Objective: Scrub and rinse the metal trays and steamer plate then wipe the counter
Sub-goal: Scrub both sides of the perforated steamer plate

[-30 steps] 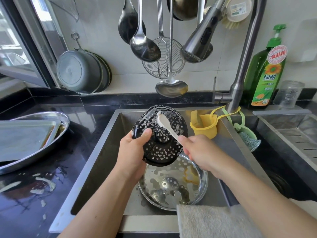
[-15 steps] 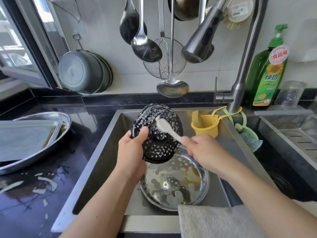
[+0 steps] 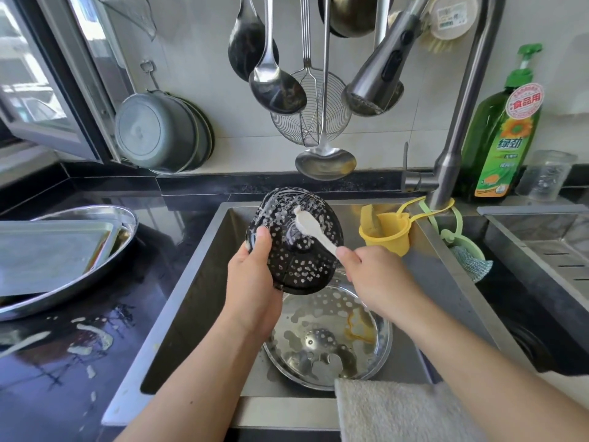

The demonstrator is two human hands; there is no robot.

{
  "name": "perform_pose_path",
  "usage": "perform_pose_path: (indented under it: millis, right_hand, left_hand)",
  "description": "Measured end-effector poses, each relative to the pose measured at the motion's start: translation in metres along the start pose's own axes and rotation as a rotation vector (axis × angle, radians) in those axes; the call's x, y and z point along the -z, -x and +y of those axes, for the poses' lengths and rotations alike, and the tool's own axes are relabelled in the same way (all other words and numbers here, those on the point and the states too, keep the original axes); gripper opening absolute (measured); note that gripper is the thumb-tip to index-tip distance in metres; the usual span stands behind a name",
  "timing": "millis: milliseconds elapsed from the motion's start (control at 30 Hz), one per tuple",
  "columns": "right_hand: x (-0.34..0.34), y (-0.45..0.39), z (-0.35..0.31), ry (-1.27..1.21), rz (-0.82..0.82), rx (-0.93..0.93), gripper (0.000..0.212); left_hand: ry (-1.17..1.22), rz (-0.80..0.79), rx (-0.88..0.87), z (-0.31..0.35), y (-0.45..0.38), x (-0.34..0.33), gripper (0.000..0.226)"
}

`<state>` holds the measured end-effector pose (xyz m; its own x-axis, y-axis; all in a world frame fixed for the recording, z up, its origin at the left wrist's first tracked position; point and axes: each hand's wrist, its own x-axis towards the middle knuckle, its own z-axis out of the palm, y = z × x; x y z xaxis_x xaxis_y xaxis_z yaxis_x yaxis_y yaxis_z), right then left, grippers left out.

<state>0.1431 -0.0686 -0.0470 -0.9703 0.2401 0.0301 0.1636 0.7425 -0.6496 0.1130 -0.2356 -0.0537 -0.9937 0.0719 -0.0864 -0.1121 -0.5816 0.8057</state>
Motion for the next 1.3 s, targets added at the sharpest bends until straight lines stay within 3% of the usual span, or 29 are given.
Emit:
perform_pose_path:
  millis: [100, 300, 500, 700, 867, 1067, 1300]
  right_hand:
    - [0.001, 0.005, 0.007, 0.069, -0.087, 0.013, 0.056]
    - [-0.008, 0.002, -0.009, 0.072, -0.031, 0.117, 0.057]
    - [0.012, -0.001, 0.011, 0.133, -0.053, 0.054, 0.055]
    - [0.001, 0.003, 0.003, 0.182, -0.034, 0.192, 0.055]
    - [0.023, -0.006, 0.019, 0.199, 0.009, 0.101, 0.055]
    - [0.011, -0.001, 0.008, 0.186, -0.022, 0.175, 0.055]
    - [0.027, -0.003, 0.011, 0.059, 0.029, 0.010, 0.058]
  left_hand:
    - [0.052, 0.030, -0.014, 0.004, -0.001, 0.001, 0.034]
    - [0.036, -0.011, 0.055, -0.005, -0.001, 0.000, 0.039]
    - [0.099, 0.035, 0.010, 0.001, -0.008, 0.006, 0.041]
    - [0.098, 0.029, 0.012, 0.000, -0.008, 0.006, 0.041]
    - [0.076, 0.035, -0.001, 0.001, -0.008, 0.005, 0.037]
    - [0.020, 0.000, 0.009, 0.003, -0.003, 0.004, 0.036]
    - [-0.023, -0.001, 0.014, 0.003, -0.003, 0.003, 0.034]
